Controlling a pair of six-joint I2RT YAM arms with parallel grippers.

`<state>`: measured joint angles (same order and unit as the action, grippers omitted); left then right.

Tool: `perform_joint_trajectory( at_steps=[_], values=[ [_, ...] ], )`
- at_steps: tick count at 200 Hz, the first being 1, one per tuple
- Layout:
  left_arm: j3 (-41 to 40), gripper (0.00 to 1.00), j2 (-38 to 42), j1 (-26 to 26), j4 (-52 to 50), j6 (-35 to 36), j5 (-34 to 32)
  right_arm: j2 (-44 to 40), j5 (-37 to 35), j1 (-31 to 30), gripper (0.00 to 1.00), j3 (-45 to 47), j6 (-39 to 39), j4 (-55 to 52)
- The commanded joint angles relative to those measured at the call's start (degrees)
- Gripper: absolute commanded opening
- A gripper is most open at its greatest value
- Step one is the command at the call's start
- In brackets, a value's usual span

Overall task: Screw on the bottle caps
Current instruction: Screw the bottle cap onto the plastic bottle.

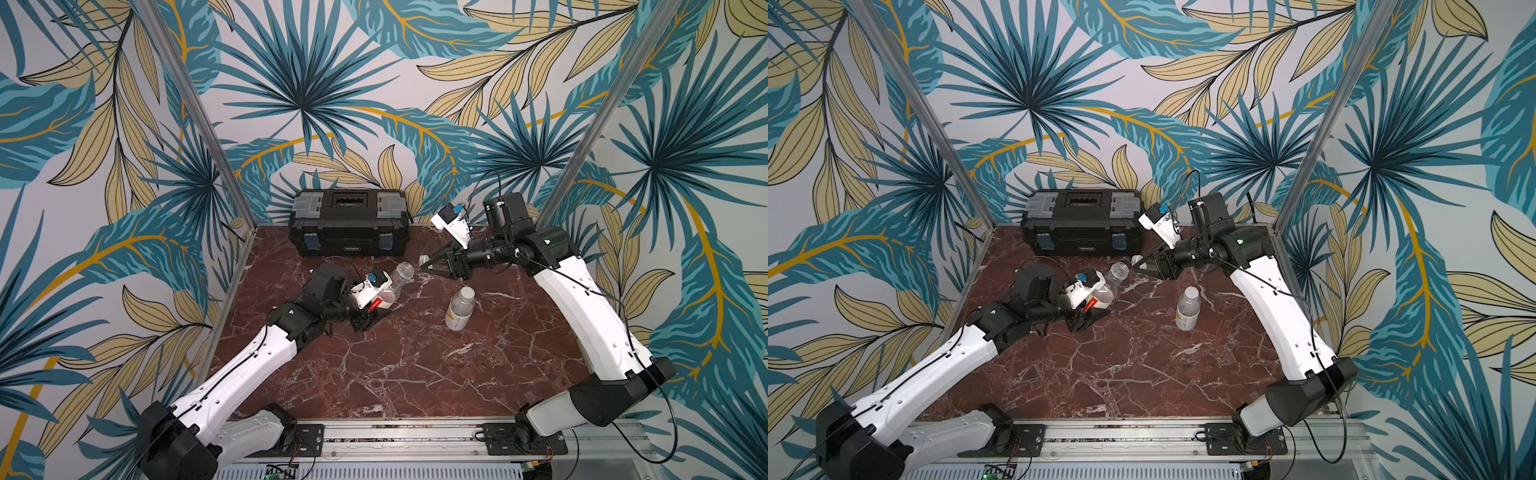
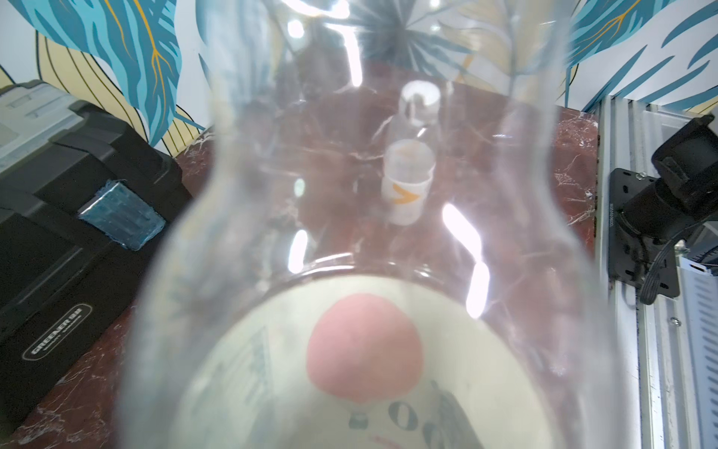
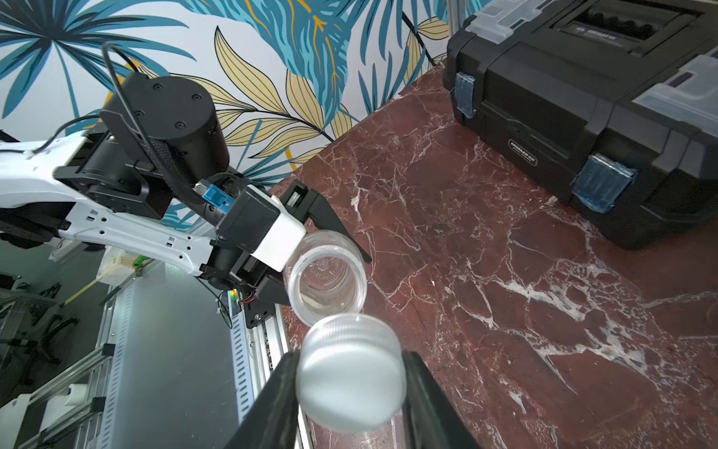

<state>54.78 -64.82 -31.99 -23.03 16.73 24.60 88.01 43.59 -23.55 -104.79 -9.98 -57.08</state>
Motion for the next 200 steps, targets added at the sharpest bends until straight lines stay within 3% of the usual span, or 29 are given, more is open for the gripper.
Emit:
perform_joint_trajectory(
  at_steps=[1,38,200],
  values=[
    [3.41,0.62,1.49,-0.28,1.05,0.55,2.09,1.68,2.40,-1.17,0.39,-1.10,-1.91,-2.23],
    [2.92,0.61,2.45,-0.44,2.00,0.59,3.56,3.04,0.57,-2.14,0.39,-2.58,-1.99,-3.45],
    [3.08,0.61,1.71,-0.93,1.54,1.11,6.20,6.72,4.16,-4.72,0.39,-6.14,-6.47,-7.87]
  ],
)
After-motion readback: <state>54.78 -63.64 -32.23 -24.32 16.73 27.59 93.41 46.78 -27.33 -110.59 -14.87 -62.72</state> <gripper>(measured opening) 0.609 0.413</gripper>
